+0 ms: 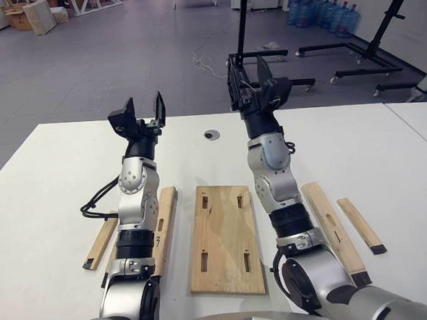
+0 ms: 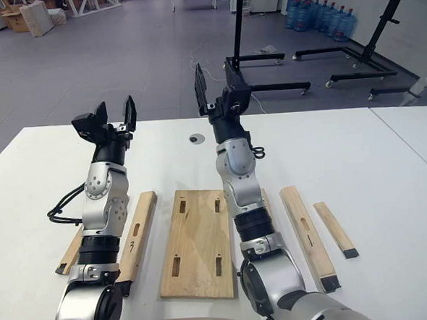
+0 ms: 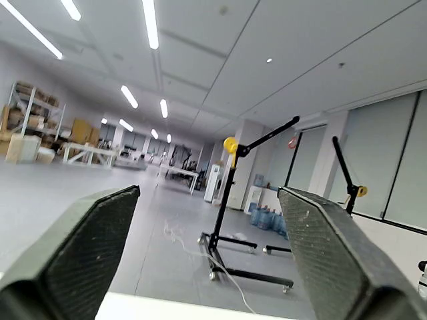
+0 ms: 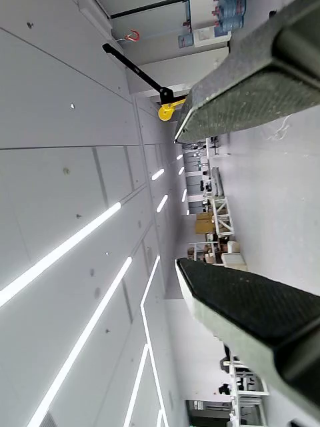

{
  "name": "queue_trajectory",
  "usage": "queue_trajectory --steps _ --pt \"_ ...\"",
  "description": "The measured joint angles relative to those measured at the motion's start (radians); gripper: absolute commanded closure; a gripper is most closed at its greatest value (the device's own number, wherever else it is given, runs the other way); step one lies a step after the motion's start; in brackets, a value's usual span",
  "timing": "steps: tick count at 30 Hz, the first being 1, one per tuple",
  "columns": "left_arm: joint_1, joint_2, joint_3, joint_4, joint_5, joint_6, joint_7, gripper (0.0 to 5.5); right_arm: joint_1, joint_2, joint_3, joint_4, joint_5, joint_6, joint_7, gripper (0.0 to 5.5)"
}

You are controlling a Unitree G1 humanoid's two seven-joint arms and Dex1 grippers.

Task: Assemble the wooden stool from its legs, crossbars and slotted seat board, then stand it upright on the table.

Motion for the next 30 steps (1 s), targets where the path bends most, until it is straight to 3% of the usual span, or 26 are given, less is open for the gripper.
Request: queue_trajectory --steps 14,24,30 --pt "0.036 -0.001 -0.051 -0.061 0.129 -0.006 -0.014 1.71 0.068 -0.069 -0.01 -0.019 -0.314 0.093 -0.221 2.31" --pt "0.071 -0.01 -0.066 -0.073 0.223 -0.018 0.019 1.71 0.077 -0.065 -0.009 0.017 -0.213 0.096 -0.09 2.31" --pt "0.079 -0.009 -0.057 -0.078 0.236 -0.019 0.037 1.67 0.072 -0.056 -0.01 0.047 -0.198 0.087 -0.076 1.68"
